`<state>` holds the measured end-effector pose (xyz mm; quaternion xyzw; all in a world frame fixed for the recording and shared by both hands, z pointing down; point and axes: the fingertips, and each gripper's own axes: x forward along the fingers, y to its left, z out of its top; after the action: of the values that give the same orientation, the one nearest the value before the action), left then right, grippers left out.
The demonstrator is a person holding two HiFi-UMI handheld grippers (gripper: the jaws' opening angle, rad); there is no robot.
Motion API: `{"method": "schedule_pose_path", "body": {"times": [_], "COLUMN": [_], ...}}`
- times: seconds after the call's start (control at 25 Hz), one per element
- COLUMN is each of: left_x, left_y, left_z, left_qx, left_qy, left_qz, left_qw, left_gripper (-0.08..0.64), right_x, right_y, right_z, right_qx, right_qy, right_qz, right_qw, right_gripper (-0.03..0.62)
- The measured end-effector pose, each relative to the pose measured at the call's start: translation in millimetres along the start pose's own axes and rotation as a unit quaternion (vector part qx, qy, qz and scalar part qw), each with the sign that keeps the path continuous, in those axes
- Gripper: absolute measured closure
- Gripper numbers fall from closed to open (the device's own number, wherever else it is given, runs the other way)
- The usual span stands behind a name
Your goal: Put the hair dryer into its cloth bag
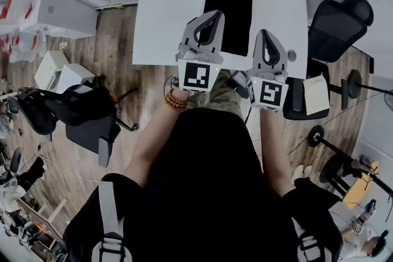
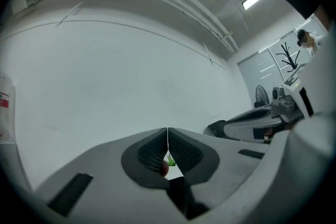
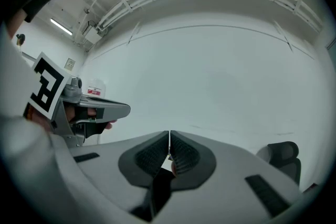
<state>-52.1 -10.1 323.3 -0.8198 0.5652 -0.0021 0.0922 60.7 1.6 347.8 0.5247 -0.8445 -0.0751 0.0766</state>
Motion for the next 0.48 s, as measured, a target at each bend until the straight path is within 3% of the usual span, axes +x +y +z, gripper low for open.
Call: {"method": "schedule_pose_path", "body": {"times": [0.48], "left_x": [-4.3], "left_y": [-3.1], "left_z": [-40.9], "left_qx": [-0.035], "left_qy": [0.043], "left_qz": [-0.003], "left_qw": [0.9985], "left_gripper": [0.534], "right_x": [0.7], "right_y": [-0.8], "right_z": [-23.1], "right_qx": [-0.007], "right_qy": [0.027], "right_qz": [0.004], "right_qw": [1.0], "right_gripper": [0.563]}}
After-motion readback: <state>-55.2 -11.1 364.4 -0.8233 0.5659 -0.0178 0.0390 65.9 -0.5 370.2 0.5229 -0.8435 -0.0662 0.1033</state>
